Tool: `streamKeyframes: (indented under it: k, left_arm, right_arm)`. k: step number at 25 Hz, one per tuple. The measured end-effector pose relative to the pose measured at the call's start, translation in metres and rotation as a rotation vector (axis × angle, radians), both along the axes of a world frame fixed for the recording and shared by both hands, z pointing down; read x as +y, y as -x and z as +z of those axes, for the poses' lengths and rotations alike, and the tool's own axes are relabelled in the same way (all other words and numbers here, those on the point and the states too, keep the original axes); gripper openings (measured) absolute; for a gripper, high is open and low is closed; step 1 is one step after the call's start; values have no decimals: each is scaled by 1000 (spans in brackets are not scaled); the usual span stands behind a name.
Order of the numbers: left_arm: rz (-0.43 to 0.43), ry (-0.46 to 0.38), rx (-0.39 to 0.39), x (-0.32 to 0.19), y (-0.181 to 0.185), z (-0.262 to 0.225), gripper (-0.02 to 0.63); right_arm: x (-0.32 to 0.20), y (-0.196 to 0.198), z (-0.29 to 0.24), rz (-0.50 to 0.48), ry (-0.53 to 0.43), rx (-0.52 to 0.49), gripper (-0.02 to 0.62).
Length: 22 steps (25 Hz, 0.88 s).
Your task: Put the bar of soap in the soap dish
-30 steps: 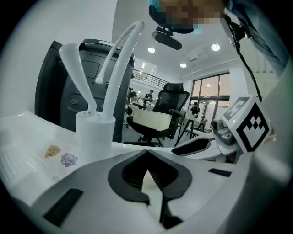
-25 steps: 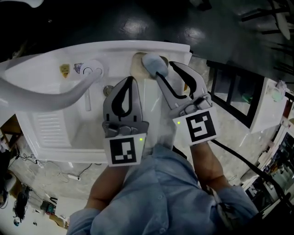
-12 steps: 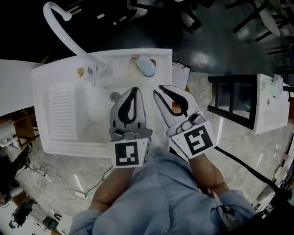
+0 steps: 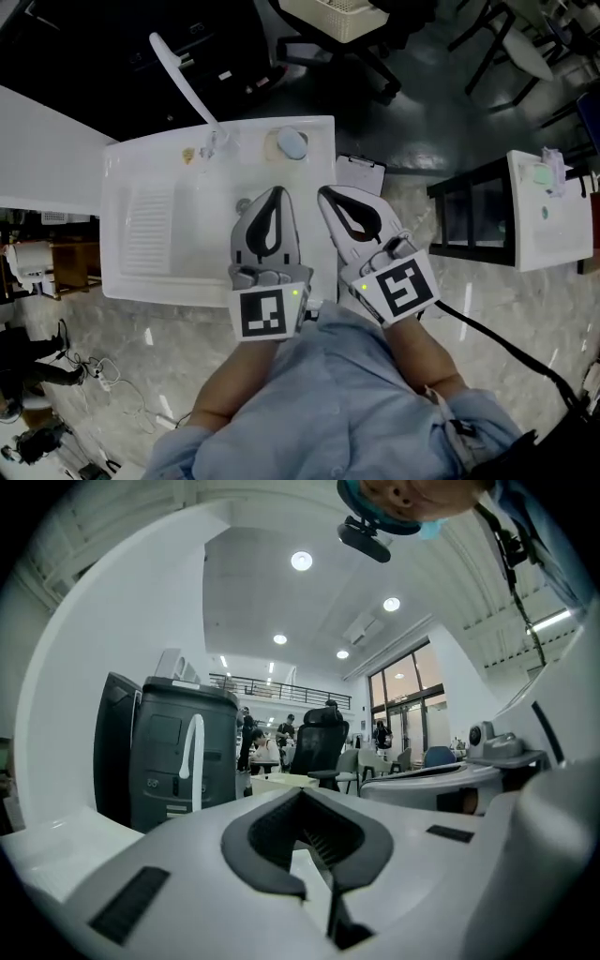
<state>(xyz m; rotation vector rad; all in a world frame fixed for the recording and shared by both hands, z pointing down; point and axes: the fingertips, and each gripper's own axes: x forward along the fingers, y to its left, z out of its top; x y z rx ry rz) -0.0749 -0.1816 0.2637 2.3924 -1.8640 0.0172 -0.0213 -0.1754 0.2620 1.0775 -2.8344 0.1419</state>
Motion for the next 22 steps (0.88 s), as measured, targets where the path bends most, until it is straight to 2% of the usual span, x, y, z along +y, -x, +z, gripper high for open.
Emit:
streamKeyframes:
  k: [4,11,22]
  left_arm:
    - [-4,-40,-9,16,-8,-16,5]
    - [-21,-60,-22,27,-18,-25,5]
    - [-22,-70,-30,28,-23,-30,5]
  right_arm:
    - [13,-6,-16,1,-32,-18,2]
    - [20,-20,-26,-6,-86,-7,0]
    - [21,-22,-32,-16,-95,-28,2]
